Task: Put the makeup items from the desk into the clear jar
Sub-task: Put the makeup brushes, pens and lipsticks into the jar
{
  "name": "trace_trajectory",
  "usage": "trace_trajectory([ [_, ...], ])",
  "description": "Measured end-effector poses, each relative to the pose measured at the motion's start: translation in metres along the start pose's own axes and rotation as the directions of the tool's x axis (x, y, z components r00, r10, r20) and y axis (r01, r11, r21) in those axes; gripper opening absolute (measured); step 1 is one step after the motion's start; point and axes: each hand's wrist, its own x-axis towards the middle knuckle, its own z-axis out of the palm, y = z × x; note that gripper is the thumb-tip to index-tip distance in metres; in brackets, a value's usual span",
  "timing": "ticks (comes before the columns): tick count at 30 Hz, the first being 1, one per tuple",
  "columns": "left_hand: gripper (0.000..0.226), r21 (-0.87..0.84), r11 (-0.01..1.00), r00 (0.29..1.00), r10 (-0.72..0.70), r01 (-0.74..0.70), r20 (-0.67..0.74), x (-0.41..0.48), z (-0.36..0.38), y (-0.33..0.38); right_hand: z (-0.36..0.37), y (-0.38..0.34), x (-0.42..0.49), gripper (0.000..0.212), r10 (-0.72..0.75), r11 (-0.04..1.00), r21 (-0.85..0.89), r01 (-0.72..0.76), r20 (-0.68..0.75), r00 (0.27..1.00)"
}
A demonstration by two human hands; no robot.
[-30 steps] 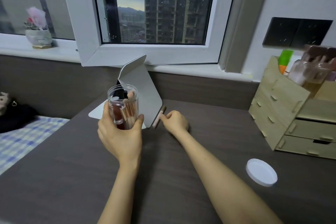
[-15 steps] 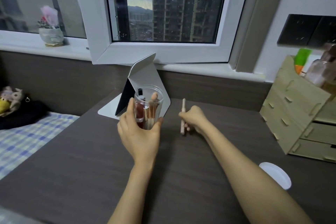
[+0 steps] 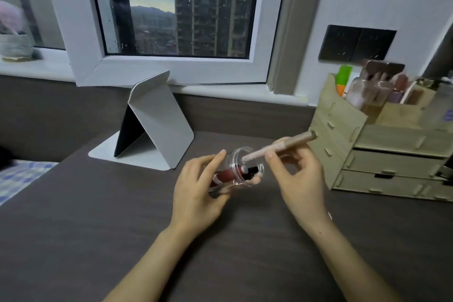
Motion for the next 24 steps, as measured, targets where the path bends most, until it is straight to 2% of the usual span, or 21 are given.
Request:
trace_trajectory([
  [3,0.081,-0.023,1.000,0.999,0.015,-0.014,0.038,-0.002,0.001,0.003,0.000,0.007,-0.002,0.007,-0.064,0.966,-0.247,0.078,0.062,0.996],
  [4,0.079,-0.031,0.999,0.999,0.011,-0.009,0.048,-0.003,0.000,0.003,0.000,0.009,-0.003,0.010,-0.050,0.960,-0.273,0.069,0.076,0.996],
  [6,0.077,-0.043,0.999,0.998,-0.012,0.015,0.068,-0.003,0.000,0.004,0.001,0.011,-0.006,0.021,0.039,0.982,-0.189,-0.018,0.109,0.993],
  [8,0.078,-0.044,0.999,0.996,-0.027,0.031,0.086,-0.003,0.000,0.004,0.001,0.011,-0.009,0.028,0.120,0.993,-0.030,-0.116,0.152,0.981],
  [10,0.080,-0.039,0.998,0.995,-0.036,0.040,0.097,-0.003,0.002,0.004,0.002,0.010,-0.009,0.025,0.146,0.980,0.112,-0.165,0.166,0.975],
  [12,0.080,-0.033,0.998,0.994,-0.045,0.048,0.101,-0.003,0.002,0.003,0.006,0.011,-0.007,0.025,0.146,0.972,0.154,-0.176,0.190,0.971],
  [15,0.080,-0.026,0.999,0.993,-0.042,0.045,0.114,-0.003,0.002,0.003,0.011,0.013,-0.006,0.036,0.133,0.991,-0.027,-0.131,0.254,0.958],
  [17,0.080,-0.027,0.997,0.992,-0.062,0.066,0.109,-0.002,0.002,0.003,0.006,0.020,-0.004,0.045,0.115,0.958,-0.282,-0.055,0.203,0.972],
  [18,0.081,-0.029,0.996,0.991,-0.081,0.085,0.102,-0.001,0.001,0.002,-0.001,0.024,-0.003,0.052,0.110,0.892,-0.453,-0.015,0.184,0.977],
  [19,0.084,-0.032,0.994,0.990,-0.103,0.106,0.097,-0.001,0.001,0.001,-0.010,0.031,-0.002,0.058,0.157,0.779,-0.627,-0.002,0.192,0.969],
  [20,0.087,-0.037,0.991,0.988,-0.125,0.129,0.094,0.000,0.001,0.000,-0.021,0.035,-0.003,0.061,0.278,0.634,-0.773,-0.015,0.210,0.937],
  [22,0.091,-0.040,0.985,0.982,-0.166,0.170,0.092,0.001,0.001,-0.001,-0.043,0.042,-0.010,0.072,0.590,0.397,-0.917,-0.036,0.225,0.775],
  [23,0.091,-0.038,0.982,0.980,-0.179,0.183,0.092,0.001,0.001,-0.002,-0.053,0.043,-0.014,0.079,0.697,0.344,-0.937,-0.054,0.216,0.684],
  [24,0.092,-0.035,0.981,0.978,-0.188,0.192,0.093,0.001,0.001,-0.002,-0.061,0.043,-0.019,0.083,0.752,0.320,-0.944,-0.076,0.205,0.626],
])
